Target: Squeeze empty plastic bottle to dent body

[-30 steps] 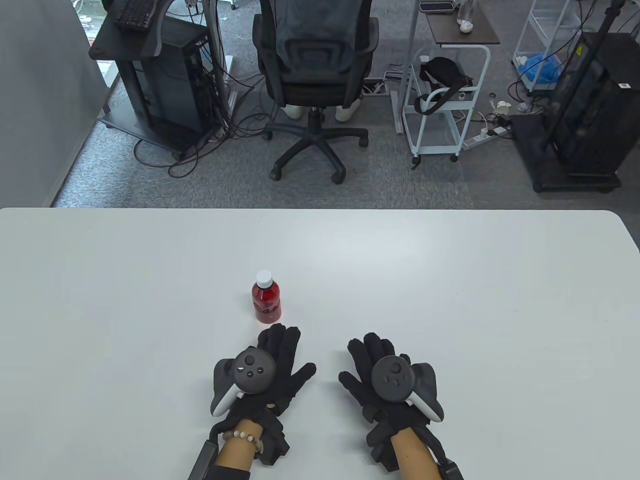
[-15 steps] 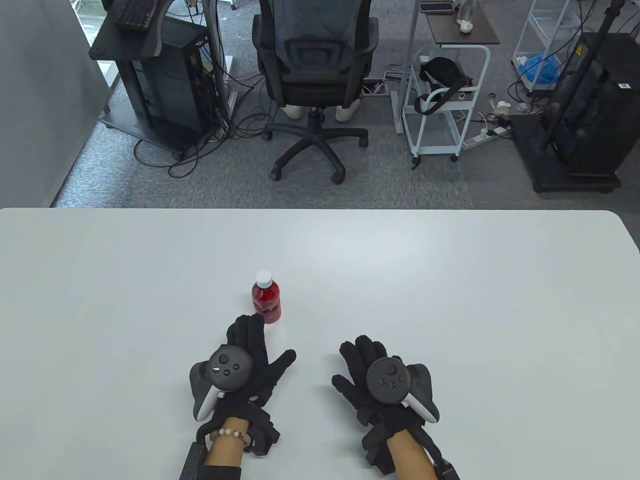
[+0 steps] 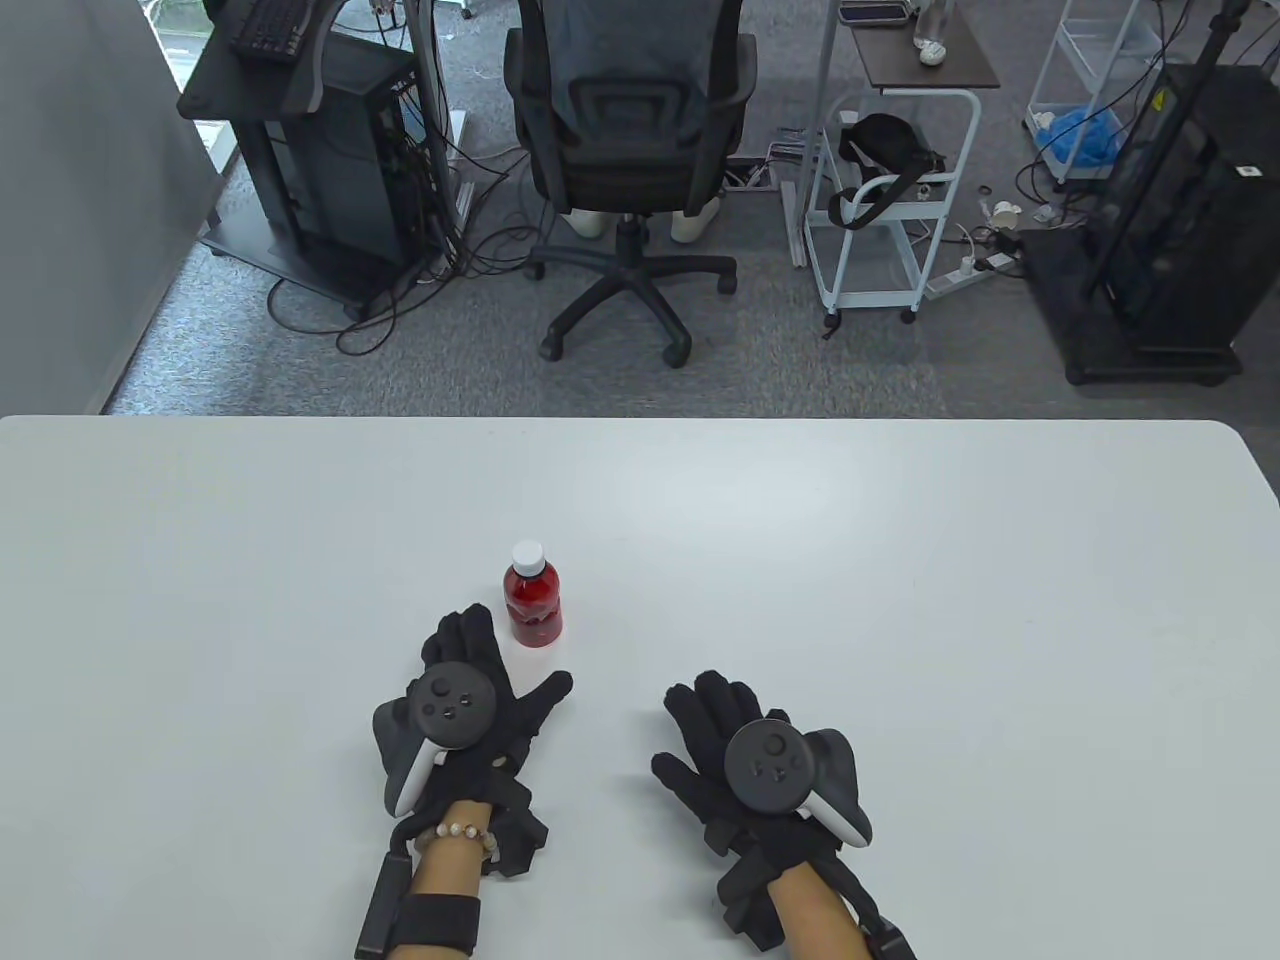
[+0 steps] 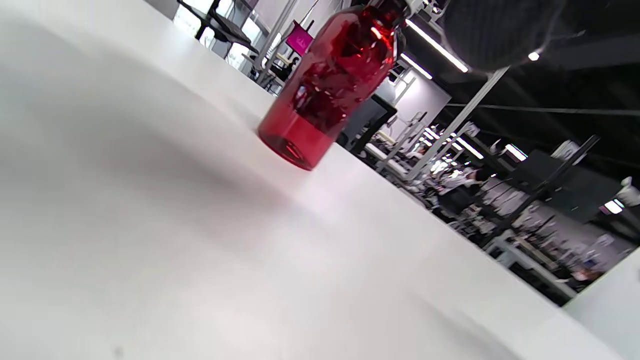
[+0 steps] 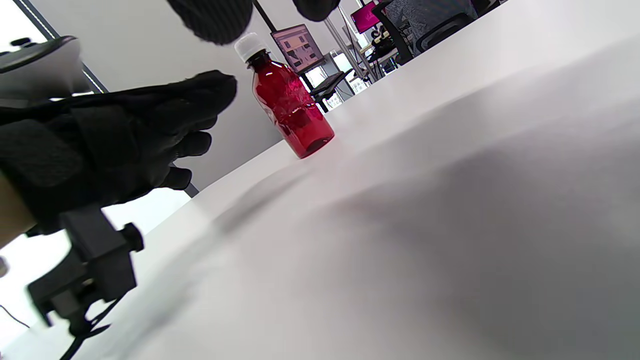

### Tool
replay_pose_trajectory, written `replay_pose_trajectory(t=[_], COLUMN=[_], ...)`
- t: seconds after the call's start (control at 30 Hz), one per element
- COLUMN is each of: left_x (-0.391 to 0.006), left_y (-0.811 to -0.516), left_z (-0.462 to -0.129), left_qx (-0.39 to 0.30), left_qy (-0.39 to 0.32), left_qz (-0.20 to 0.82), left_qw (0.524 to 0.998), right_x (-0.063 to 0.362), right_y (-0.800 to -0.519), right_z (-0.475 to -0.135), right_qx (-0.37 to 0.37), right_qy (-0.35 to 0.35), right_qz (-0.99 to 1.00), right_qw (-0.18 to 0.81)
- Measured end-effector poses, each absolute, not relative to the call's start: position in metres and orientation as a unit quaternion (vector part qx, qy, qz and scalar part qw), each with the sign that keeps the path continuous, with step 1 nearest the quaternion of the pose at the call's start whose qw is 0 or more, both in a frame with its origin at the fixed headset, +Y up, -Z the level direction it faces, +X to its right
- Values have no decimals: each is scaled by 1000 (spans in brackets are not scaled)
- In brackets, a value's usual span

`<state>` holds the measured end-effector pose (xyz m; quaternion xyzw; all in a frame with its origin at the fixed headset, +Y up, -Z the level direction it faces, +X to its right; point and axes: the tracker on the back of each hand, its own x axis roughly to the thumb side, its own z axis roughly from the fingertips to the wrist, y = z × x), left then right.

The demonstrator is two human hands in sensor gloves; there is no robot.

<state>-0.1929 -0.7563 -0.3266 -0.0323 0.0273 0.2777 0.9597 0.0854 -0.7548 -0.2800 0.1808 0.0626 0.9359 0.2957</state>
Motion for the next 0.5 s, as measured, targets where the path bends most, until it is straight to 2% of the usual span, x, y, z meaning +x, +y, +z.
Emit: replay_pose_trajectory(t=[0.07, 0.23, 0.37, 0.5], left_x=[-192, -197, -191, -188], left_y=[-754, -752, -738, -737], left_z=[-335, -361, -383, -399], left_qx=[-36, -63, -96, -108], left_qy=[38, 69, 62, 77], left_qz=[250, 267, 232, 227], left_qw=[967, 959, 966, 965], right_x=[84, 82, 80, 81], right_y=[-756, -758, -759, -760], right_z=[-282, -284, -285, -285], right_qx=[184, 187, 192, 188], right_qy=[68, 78, 82, 90], right_qz=[933, 928, 925, 923], right_qw=[302, 314, 316, 324])
